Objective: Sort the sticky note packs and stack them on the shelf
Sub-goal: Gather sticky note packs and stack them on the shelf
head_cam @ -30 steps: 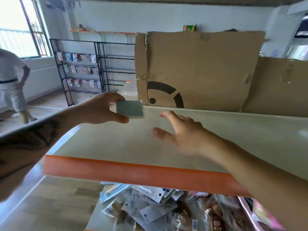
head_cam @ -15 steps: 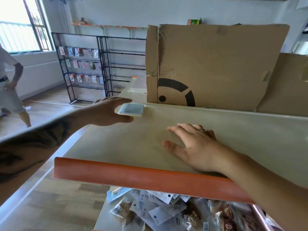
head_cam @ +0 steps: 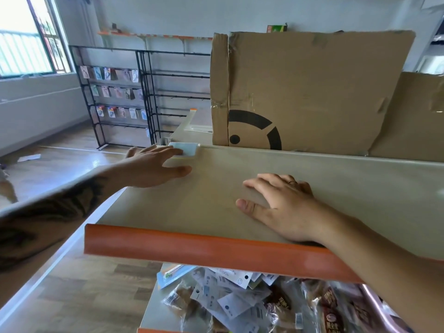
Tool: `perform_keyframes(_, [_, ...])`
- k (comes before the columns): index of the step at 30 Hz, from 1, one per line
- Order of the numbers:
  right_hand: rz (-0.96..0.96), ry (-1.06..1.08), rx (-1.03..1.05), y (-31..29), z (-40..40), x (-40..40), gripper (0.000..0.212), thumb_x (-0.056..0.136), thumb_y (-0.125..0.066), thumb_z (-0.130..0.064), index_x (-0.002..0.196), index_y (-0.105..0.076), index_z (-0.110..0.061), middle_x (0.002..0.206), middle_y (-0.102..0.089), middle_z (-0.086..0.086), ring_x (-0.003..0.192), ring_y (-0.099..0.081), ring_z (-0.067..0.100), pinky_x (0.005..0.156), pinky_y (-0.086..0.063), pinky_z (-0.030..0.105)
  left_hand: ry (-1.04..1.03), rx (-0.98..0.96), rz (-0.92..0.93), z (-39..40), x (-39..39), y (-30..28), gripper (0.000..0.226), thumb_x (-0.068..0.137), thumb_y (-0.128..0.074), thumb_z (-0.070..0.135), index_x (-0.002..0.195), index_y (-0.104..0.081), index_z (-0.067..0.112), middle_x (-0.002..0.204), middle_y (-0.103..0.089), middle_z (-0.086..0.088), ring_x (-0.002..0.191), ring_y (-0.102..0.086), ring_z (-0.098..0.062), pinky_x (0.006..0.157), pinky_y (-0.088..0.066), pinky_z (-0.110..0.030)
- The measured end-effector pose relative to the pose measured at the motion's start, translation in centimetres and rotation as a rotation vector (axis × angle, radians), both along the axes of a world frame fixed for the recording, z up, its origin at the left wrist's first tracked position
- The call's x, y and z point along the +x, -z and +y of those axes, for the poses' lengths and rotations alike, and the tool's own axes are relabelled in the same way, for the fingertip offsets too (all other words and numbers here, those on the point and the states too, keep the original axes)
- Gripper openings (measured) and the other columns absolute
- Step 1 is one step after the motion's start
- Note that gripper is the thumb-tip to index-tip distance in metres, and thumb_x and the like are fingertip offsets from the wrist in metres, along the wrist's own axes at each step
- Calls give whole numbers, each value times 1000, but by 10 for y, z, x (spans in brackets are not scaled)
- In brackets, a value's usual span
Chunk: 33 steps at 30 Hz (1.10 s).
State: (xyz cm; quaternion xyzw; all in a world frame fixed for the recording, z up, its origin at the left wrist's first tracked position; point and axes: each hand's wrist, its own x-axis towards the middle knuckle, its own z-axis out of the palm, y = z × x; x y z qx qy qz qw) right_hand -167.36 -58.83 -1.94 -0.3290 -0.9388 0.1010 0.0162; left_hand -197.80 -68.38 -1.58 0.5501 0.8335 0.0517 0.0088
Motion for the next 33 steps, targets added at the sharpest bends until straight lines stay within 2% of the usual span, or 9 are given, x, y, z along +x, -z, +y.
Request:
perform_keyframes(4, [2, 6, -7, -1, 0, 0, 77, 88, -23, -85, 153, -30, -46, 166, -20, -10, 154, -12, 16, 124, -10, 46, 12, 9, -25, -2, -7, 3, 110, 58, -13, 102, 153, -29, 49, 167, -23, 11, 153, -20, -18, 122, -14, -50])
perform_keyframes(8, [-7, 28, -28, -5, 0, 0, 76, 88, -26, -86, 154, -28, -48, 170, -7, -8, 156, -7, 19, 125, -8, 47, 71, 30, -28, 1, 4, -5, 113, 62, -17, 103, 159, -19, 44, 170, -13, 11, 156, -8, -15, 125, -5, -50])
perform_keyframes(10, [-10, 50, -18, -7, 3, 4, 78, 87, -24, -88, 155, -26, -49, 172, -1, -9, 157, -4, 21, 125, -7, 49, 121, 64, -38, 4, 16, -9, 114, 59, -15, 102, 159, -20, 46, 169, -16, 11, 156, -8, -13, 125, -3, -48])
perform_keyframes(16, [21, 137, 42, -13, 22, 53, 81, 87, -25, -89, 156, -26, -47, 172, -6, -7, 157, -6, 22, 125, -8, 51, 214, 83, 42, 10, 95, -20, 115, 60, -8, 102, 159, -20, 45, 167, -21, 14, 155, -14, -18, 125, -10, -49])
perform_keyframes(21, [90, 235, 108, -14, 39, 146, 79, 88, -29, -86, 153, -34, -41, 166, -24, -7, 151, -23, 25, 118, -19, 51, 270, 98, 13, 25, 205, -27, 104, 71, -20, 100, 157, -27, 41, 166, -27, 14, 153, -22, -16, 123, -15, -45])
perform_keyframes(27, [122, 334, 157, -17, 56, 301, 75, 89, -31, -84, 152, -33, -42, 163, -31, -6, 148, -28, 27, 116, -24, 53, 402, 105, -26, 72, 373, -26, 87, 80, -27, 84, 156, -30, 42, 164, -33, 9, 151, -27, -19, 121, -19, -41])
perform_keyframes(31, [114, 440, 162, -17, 67, 406, 84, 82, -27, -89, 151, -35, -42, 160, -37, -1, 145, -34, 29, 114, -31, 53, 480, 129, -74, 109, 479, -18, 76, 89, -36, 79, 155, -32, 42, 164, -33, 7, 151, -28, -20, 124, -19, -39])
perform_keyframes(33, [105, 501, 161, -16, 71, 456, 78, 88, -31, -86, 151, -36, -41, 159, -39, 0, 145, -36, 30, 114, -32, 52, 519, 110, -80, 127, 525, -12, 76, 89, -35, 80, 155, -32, 43, 164, -33, 6, 151, -29, -20, 124, -19, -40])
